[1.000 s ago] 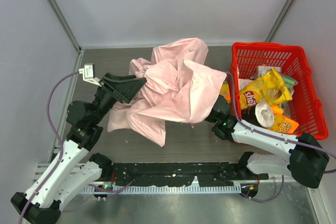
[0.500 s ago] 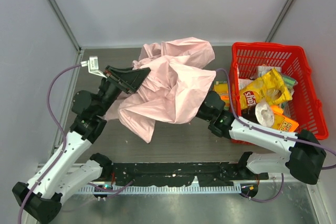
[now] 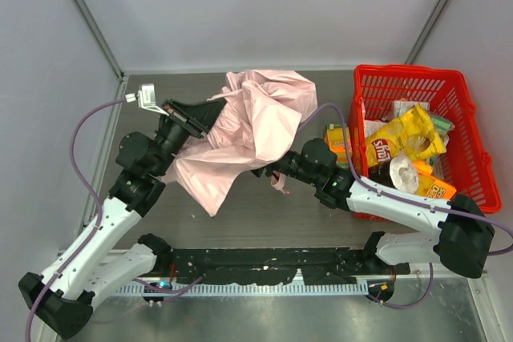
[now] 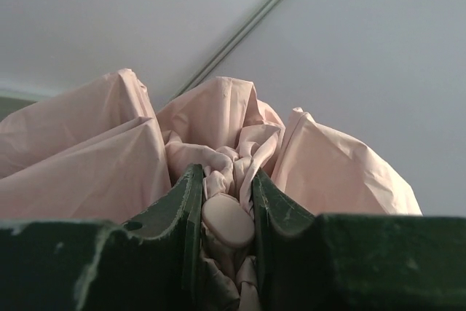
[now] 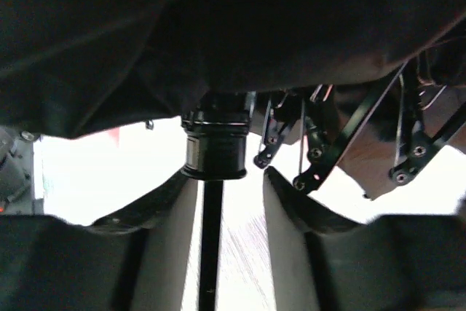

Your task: Put away the umbrella

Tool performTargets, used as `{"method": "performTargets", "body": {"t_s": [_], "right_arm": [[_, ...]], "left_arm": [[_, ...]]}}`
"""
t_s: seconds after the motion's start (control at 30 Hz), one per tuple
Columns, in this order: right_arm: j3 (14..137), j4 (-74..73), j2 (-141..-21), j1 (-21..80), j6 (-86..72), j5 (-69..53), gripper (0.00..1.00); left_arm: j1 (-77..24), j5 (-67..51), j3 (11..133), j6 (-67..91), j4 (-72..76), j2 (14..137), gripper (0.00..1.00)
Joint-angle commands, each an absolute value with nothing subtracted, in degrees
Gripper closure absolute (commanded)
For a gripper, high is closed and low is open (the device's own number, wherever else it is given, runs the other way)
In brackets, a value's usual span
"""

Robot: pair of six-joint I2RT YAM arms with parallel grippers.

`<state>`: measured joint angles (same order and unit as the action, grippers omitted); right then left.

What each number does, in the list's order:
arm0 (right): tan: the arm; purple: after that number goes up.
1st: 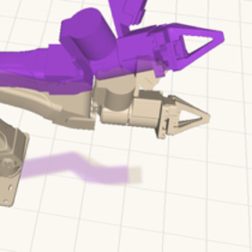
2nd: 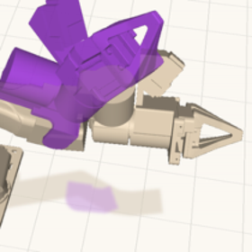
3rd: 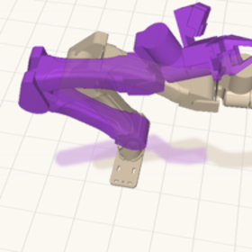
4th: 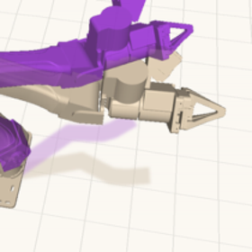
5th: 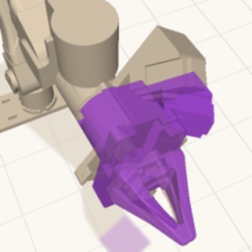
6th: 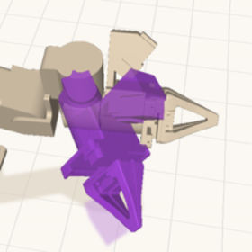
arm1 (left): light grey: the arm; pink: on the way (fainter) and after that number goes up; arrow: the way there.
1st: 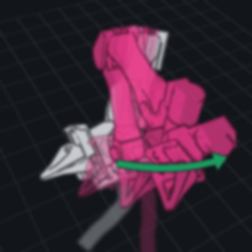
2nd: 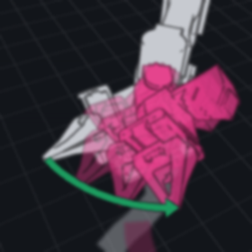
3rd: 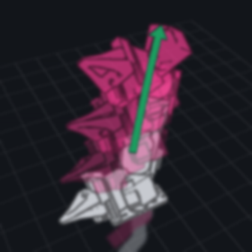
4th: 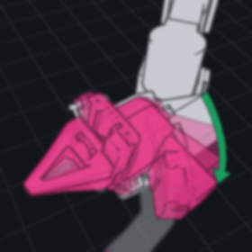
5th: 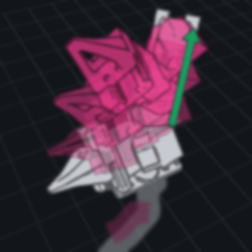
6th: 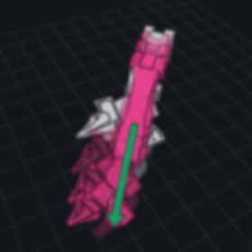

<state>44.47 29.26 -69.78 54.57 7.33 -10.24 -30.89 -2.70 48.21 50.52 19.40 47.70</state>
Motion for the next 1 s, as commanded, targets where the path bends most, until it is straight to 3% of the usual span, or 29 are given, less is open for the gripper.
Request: {"method": "performTargets", "body": {"t_s": [0.0,0.07,0.3,0.5,0.67,0.8,0.93,0.97], "right_arm": [[43.34,26.73,-67.43,53.96,3.53,-8.71,0.45],[42.01,24.01,-65.40,53.79,2.12,-3.98,0.38],[40.86,14.87,-57.83,53.96,0.09,-0.18,0.27],[48.85,11.34,-64.23,59.40,3.42,8.25,0.27],[51.85,18.70,-70.04,63.19,13.00,17.83,0.29],[55.01,20.12,-75.31,63.98,17.22,15.82,0.39],[54.67,23.36,-79.18,64.25,18.19,15.65,0.67],[54.23,24.25,-79.28,64.25,17.85,15.56,0.81]], "left_arm": [[-31.47,1.91,52.82,53.43,13.91,45.88,1.00],[-31.55,6.65,55.18,55.27,5.67,45.53,1.00],[-31.46,22.84,63.27,65.12,-17.82,47.11,1.00],[-31.46,27.77,68.72,71.79,-30.39,51.15,1.00],[-31.46,28.47,71.89,73.65,-35.23,53.17,1.00],[-31.47,28.92,73.65,74.97,-37.70,54.31,1.00],[-31.55,28.74,73.74,76.73,-38.06,54.41,1.00],[-31.38,28.57,73.48,76.99,-37.88,54.23,1.00]]}}
